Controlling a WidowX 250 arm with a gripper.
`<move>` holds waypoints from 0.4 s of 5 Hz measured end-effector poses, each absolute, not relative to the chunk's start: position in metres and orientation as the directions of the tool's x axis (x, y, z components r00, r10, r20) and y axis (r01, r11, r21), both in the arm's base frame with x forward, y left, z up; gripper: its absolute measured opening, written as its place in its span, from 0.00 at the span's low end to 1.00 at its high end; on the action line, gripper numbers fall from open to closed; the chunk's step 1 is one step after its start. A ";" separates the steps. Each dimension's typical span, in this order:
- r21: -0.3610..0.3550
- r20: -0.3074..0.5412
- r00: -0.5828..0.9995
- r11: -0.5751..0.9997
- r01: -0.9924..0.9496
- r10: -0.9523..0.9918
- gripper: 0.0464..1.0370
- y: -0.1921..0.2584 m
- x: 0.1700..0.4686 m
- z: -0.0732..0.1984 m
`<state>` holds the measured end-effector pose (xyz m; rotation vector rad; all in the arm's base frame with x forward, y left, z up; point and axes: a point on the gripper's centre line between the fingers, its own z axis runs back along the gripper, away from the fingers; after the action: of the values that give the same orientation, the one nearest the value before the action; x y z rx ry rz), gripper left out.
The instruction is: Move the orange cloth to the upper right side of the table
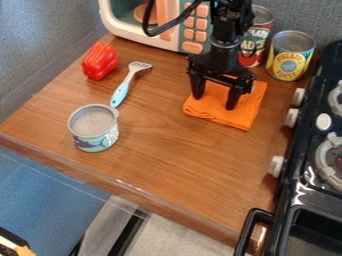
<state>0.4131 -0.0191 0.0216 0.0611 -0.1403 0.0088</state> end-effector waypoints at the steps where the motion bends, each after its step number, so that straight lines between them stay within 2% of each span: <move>1: 0.050 0.121 0.993 0.998 -0.022 0.016 0.96 -0.021 0.416 0.024; 2: 0.038 0.094 0.996 0.999 -0.012 0.008 0.96 -0.024 0.417 0.035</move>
<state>0.4174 -0.0236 0.0354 0.0382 -0.0943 0.0102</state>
